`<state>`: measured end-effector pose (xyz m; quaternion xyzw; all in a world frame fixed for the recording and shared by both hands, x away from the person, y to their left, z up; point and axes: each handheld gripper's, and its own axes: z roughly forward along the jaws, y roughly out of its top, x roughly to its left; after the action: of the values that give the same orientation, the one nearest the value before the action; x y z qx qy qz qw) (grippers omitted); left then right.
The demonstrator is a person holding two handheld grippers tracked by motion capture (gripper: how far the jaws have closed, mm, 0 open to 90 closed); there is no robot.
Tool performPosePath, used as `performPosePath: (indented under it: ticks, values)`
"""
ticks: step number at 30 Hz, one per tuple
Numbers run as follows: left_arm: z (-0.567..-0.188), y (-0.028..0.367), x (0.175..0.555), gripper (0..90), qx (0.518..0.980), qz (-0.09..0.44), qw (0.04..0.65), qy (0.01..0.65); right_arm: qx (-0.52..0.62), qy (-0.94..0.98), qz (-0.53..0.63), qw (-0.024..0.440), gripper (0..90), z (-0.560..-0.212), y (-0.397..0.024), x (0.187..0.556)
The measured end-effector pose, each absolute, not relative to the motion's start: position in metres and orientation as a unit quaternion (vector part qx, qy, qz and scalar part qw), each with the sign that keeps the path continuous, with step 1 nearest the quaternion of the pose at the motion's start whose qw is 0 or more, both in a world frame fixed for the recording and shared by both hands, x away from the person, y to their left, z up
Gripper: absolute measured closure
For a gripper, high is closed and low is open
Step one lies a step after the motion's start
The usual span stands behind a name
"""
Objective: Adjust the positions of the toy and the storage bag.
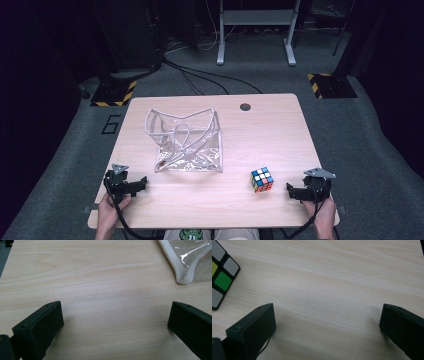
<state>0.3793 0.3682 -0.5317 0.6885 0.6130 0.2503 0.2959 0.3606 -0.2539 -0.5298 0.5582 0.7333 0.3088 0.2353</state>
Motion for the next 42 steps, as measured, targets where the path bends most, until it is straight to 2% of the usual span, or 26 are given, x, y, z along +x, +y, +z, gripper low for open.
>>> performPosePath:
  ticks: [27, 42]
  values:
    - [-0.532, 0.365, 0.373, 0.2, 0.679, 0.256, 0.290, 0.624, 0.570, 0.729, 0.297, 0.236, 0.5, -0.528, -0.247, 0.349]
    - [-0.532, 0.365, 0.374, 0.3, 0.679, 0.256, 0.291, 0.623, 0.551, 0.736, 0.317, 0.234, 1.1, -0.518, -0.226, 0.336]
